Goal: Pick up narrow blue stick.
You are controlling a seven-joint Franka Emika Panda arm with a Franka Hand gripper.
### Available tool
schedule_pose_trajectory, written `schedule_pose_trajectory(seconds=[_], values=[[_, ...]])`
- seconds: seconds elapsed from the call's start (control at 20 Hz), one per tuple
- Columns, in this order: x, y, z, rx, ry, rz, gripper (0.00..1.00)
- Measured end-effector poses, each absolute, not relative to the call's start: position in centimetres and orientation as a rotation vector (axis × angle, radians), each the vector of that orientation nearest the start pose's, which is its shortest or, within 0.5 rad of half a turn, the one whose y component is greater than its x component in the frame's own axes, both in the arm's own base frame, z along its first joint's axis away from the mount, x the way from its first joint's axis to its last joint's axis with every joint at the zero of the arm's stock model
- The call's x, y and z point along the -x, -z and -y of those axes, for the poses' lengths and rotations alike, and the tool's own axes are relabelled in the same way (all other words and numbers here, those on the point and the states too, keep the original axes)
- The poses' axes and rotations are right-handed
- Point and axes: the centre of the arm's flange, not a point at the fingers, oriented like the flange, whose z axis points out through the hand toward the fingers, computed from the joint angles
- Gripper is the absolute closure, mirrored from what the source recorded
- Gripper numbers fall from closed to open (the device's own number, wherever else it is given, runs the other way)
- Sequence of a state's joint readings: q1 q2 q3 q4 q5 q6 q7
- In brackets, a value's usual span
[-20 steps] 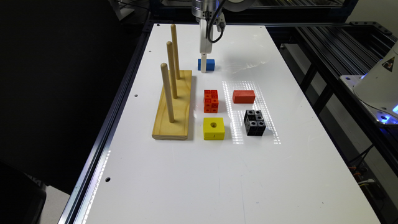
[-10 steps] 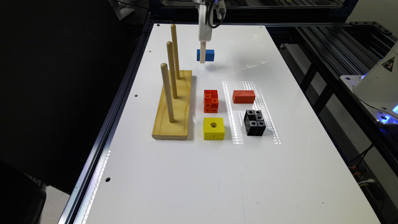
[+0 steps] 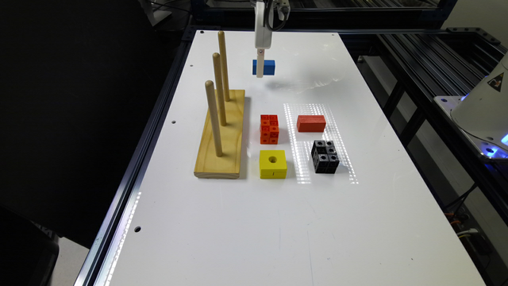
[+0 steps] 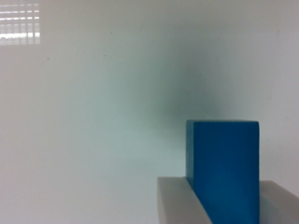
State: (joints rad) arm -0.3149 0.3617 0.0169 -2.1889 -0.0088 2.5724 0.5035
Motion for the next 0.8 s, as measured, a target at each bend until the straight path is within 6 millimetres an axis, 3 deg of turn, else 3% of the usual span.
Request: schedule_pose_trajectory(seconds=[0.5,0.8], values=[[-53.7,-24.9,16.5,2.894,0.038,-1.216,1.00],[-53.4,-27.9,16.4,2.895,0.037,-1.216,1.00]])
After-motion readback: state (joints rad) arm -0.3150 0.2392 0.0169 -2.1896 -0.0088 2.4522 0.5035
